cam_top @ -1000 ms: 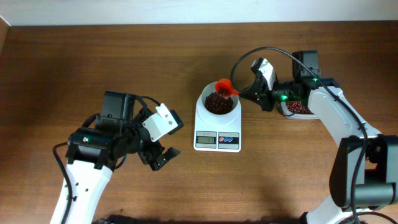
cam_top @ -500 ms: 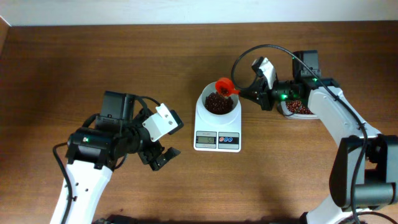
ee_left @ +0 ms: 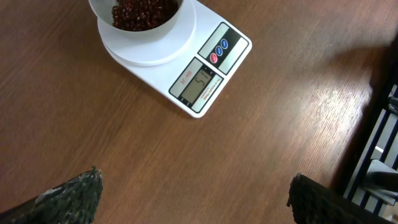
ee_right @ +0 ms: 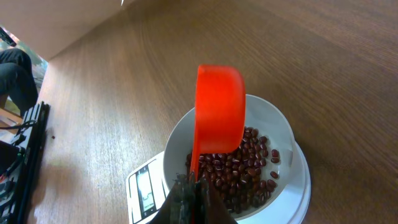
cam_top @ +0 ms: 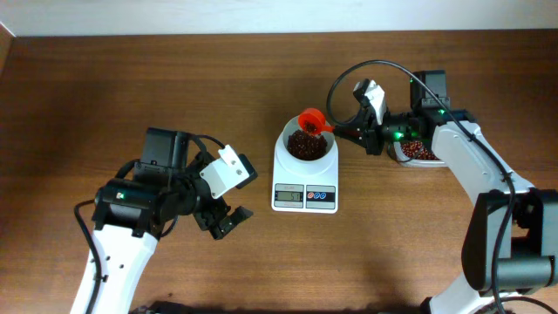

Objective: Scoop and weigh 50g on scale

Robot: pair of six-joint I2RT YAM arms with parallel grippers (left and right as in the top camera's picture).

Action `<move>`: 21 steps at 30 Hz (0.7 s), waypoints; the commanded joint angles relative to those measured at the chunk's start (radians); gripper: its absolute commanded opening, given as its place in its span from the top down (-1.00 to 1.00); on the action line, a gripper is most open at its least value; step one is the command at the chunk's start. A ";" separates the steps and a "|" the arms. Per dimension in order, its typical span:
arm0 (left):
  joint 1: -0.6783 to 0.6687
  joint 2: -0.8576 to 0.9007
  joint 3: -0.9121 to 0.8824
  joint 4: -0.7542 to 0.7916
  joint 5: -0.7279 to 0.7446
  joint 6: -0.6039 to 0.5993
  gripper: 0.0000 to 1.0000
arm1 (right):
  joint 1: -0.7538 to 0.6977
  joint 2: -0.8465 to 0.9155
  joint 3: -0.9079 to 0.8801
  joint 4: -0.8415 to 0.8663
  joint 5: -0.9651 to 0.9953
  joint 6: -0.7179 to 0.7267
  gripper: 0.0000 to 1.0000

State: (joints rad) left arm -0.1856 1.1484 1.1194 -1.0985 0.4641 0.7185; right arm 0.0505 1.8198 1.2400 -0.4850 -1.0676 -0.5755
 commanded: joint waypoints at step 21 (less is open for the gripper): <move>0.005 0.000 0.020 0.001 0.007 0.020 -0.98 | -0.604 -0.061 0.006 -0.413 -0.059 -0.051 0.92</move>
State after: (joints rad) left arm -0.1856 1.1484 1.1198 -1.0992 0.4641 0.7185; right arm -0.4660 1.8114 1.2438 -0.8177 -1.2190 -0.4595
